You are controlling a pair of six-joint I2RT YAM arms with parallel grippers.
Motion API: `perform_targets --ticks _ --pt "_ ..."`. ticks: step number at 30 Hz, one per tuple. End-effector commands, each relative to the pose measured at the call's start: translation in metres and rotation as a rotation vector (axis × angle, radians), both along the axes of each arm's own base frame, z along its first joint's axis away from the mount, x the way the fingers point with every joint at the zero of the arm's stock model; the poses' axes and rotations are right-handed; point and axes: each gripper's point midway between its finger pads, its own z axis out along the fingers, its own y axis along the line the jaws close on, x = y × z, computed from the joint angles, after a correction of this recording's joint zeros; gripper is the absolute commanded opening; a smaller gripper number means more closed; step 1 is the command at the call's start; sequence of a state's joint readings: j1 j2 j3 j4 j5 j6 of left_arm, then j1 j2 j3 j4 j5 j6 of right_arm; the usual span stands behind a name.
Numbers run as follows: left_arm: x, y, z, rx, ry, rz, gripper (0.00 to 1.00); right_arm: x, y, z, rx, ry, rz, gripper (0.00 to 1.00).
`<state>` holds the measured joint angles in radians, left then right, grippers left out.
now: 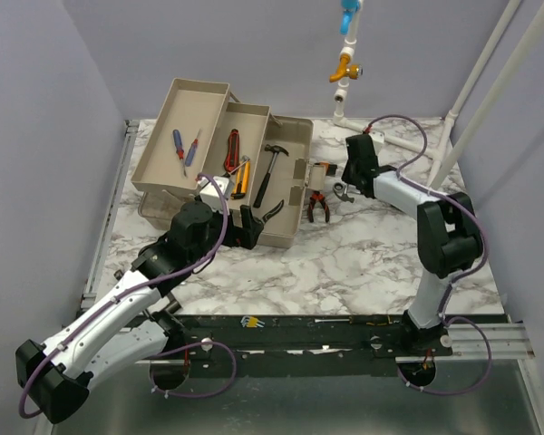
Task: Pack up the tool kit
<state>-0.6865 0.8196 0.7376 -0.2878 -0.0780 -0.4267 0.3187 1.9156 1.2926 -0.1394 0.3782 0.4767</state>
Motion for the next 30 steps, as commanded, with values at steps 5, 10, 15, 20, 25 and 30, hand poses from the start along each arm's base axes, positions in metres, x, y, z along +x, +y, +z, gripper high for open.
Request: perform_targets --ticks 5,10,15,20,25,30 --pt "0.002 -0.03 0.007 -0.137 0.021 -0.069 0.98 -0.031 0.019 0.094 0.212 -0.234 0.114 0.01" --pt "0.003 -0.037 0.024 -0.164 -0.006 -0.101 0.98 -0.065 0.056 0.15 0.406 -0.392 0.339 0.01" --pt "0.009 -0.021 0.043 -0.132 -0.059 -0.033 0.98 -0.08 0.094 0.189 0.59 -0.414 0.506 0.01" --pt "0.007 0.0 0.052 -0.113 -0.089 0.038 0.98 -0.078 0.125 0.198 0.667 -0.4 0.479 0.01" --pt "-0.002 0.025 0.063 -0.103 -0.139 0.102 0.98 -0.075 0.18 0.173 0.586 -0.283 0.445 0.01" --pt "-0.016 0.039 0.068 -0.112 -0.163 0.113 0.98 -0.069 0.211 0.145 0.522 -0.225 0.34 0.01"
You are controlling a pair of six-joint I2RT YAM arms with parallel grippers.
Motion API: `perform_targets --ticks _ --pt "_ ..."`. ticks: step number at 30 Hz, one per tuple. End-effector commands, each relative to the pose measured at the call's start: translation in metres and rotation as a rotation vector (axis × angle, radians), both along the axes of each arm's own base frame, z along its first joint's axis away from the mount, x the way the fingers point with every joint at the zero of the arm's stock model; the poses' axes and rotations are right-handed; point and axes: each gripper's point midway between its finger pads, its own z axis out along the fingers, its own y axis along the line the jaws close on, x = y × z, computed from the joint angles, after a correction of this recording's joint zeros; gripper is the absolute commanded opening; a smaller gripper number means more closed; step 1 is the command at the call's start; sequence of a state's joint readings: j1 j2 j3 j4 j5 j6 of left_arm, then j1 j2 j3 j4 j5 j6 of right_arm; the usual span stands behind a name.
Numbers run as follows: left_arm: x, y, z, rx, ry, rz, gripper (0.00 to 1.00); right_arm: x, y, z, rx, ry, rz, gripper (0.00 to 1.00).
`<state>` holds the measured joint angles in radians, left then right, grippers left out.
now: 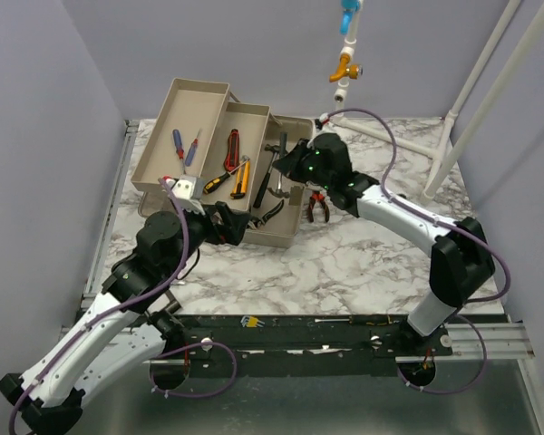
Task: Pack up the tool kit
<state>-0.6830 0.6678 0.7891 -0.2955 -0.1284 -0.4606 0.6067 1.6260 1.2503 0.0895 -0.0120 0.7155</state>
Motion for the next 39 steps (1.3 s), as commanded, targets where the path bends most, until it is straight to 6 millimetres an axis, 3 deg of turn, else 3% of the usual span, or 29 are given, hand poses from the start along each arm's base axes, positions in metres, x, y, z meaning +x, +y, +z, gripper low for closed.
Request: perform_targets --ticks 1,9,16,20,24,26,29,31,32,34,39 --pt "-0.009 0.024 0.004 0.028 -0.022 0.061 0.98 0.013 0.005 -0.033 -0.087 0.101 -0.173 0.01" --pt "-0.027 0.029 0.007 -0.002 -0.028 0.024 0.98 0.027 0.022 -0.081 -0.199 0.159 -0.205 0.01" --pt "-0.032 0.033 0.007 -0.001 -0.032 0.021 0.98 0.033 0.042 -0.124 -0.288 0.217 -0.173 0.01" --pt "-0.033 0.034 0.002 -0.003 -0.018 0.027 0.98 0.037 0.048 -0.152 -0.363 0.268 -0.173 0.06" --pt "-0.035 0.034 -0.004 -0.002 -0.003 0.021 0.98 0.038 0.046 -0.168 -0.404 0.297 -0.182 0.12" --pt "-0.036 0.032 -0.009 0.004 0.018 0.012 0.99 0.037 0.044 -0.169 -0.411 0.298 -0.188 0.17" --pt "-0.036 0.029 -0.016 0.008 0.04 0.002 0.99 0.036 0.042 -0.163 -0.406 0.289 -0.189 0.32" --pt "-0.036 0.028 -0.017 0.006 0.047 0.001 0.98 0.035 0.043 -0.153 -0.39 0.273 -0.18 0.35" --pt "-0.036 0.028 -0.016 0.005 0.047 0.001 0.98 0.034 0.042 -0.148 -0.384 0.267 -0.176 0.44" --pt "-0.036 0.028 -0.015 0.007 0.049 -0.001 0.99 0.032 0.042 -0.135 -0.367 0.249 -0.168 0.53" --pt "-0.035 0.029 -0.014 0.022 0.048 0.004 0.99 0.022 0.033 -0.097 -0.327 0.195 -0.163 0.54"
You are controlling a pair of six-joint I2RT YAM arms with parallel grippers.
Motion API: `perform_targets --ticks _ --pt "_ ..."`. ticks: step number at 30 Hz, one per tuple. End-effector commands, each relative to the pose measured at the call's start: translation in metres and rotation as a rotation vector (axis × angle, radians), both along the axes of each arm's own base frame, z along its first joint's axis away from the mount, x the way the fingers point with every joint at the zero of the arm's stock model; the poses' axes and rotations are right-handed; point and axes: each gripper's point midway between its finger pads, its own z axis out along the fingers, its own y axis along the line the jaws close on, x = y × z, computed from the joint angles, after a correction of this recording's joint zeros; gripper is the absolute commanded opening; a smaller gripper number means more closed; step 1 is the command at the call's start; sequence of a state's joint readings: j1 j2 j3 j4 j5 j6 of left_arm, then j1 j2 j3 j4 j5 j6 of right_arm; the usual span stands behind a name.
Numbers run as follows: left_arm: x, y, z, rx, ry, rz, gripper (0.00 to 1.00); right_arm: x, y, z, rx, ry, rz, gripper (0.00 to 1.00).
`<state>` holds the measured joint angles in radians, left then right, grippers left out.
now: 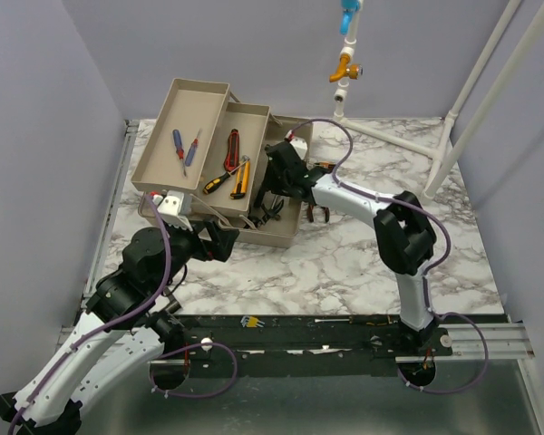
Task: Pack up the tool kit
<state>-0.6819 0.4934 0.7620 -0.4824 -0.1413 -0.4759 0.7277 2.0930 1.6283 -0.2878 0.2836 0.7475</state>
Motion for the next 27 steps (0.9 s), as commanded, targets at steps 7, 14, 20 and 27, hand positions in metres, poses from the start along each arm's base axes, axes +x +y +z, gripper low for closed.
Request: perform_targets --ticks 7,14,20,27 --pt "0.001 0.006 -0.005 0.023 0.023 0.031 0.99 -0.034 -0.036 0.109 0.045 -0.192 0.046 0.53" --pt "0.003 0.004 -0.016 0.025 0.047 0.032 0.99 -0.079 -0.109 0.127 -0.057 -0.27 -0.018 0.54" --pt "-0.002 -0.022 -0.019 0.003 0.046 -0.103 0.99 -0.113 -0.164 0.093 -0.211 -0.228 -0.063 0.54" --pt "-0.004 -0.048 -0.018 -0.01 0.059 -0.225 0.99 -0.127 -0.189 0.038 -0.224 -0.121 -0.045 0.54"
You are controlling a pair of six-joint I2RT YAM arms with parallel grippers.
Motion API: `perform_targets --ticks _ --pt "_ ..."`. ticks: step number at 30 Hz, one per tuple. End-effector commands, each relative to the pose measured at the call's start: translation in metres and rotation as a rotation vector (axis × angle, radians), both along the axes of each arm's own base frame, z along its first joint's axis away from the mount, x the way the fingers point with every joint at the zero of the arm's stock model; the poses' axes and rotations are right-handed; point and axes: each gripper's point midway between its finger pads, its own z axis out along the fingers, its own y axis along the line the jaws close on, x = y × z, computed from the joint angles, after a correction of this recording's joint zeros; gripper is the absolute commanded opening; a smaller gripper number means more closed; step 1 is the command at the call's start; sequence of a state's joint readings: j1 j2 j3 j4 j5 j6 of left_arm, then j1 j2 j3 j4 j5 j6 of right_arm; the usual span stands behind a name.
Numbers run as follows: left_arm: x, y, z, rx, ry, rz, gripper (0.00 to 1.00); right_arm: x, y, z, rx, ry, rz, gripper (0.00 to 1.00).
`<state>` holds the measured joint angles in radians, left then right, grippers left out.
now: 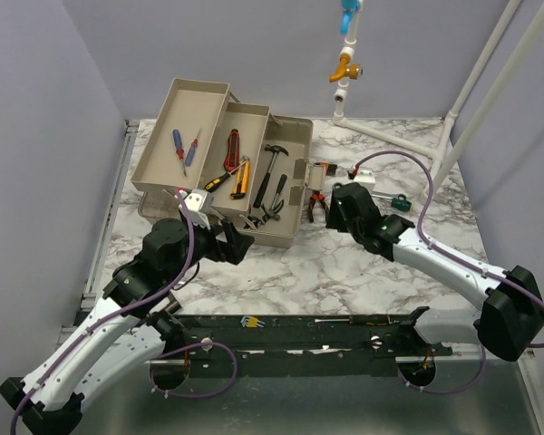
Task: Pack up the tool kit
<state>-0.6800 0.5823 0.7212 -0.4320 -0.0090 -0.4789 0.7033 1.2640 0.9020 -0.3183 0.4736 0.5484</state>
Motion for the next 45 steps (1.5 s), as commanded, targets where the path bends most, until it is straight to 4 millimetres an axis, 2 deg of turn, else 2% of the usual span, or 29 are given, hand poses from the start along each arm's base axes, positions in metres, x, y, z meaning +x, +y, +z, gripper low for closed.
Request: perform_targets --ticks 1,6,12,15,23,28,35,37,39,40,45 --pt "-0.002 -0.02 0.013 -0.038 -0.024 -0.104 0.99 -0.005 -0.015 -0.032 -0.012 0.062 0.002 0.53" --pt "-0.004 -0.013 0.03 -0.017 -0.049 -0.094 0.99 0.016 -0.003 -0.059 0.049 0.099 0.02 0.53" --pt "-0.006 0.013 0.043 0.035 -0.098 -0.009 0.99 0.044 0.018 -0.087 0.103 0.107 0.069 0.5" --pt "-0.008 0.028 0.047 0.083 -0.119 0.032 0.99 0.054 0.016 -0.101 0.068 0.122 0.037 0.49" --pt "-0.005 0.066 0.056 0.177 -0.188 0.166 0.99 0.077 0.007 -0.117 -0.048 0.152 -0.036 0.47" --pt "-0.006 0.073 0.061 0.182 -0.213 0.189 0.98 0.085 -0.002 -0.125 -0.109 0.168 -0.094 0.41" --pt "-0.007 0.074 0.057 0.169 -0.222 0.196 0.99 0.081 -0.012 -0.139 -0.164 0.204 -0.125 0.37" --pt "-0.006 0.075 0.056 0.167 -0.219 0.203 0.98 0.079 -0.015 -0.139 -0.167 0.205 -0.141 0.28" --pt "-0.006 0.076 0.055 0.166 -0.22 0.208 0.99 0.078 -0.022 -0.131 -0.162 0.19 -0.187 0.1" --pt "-0.006 0.076 0.055 0.167 -0.22 0.209 0.99 0.077 -0.024 -0.124 -0.152 0.173 -0.203 0.04" --pt "-0.006 0.079 0.055 0.175 -0.226 0.215 0.98 0.067 -0.037 -0.09 -0.128 0.099 -0.226 0.03"
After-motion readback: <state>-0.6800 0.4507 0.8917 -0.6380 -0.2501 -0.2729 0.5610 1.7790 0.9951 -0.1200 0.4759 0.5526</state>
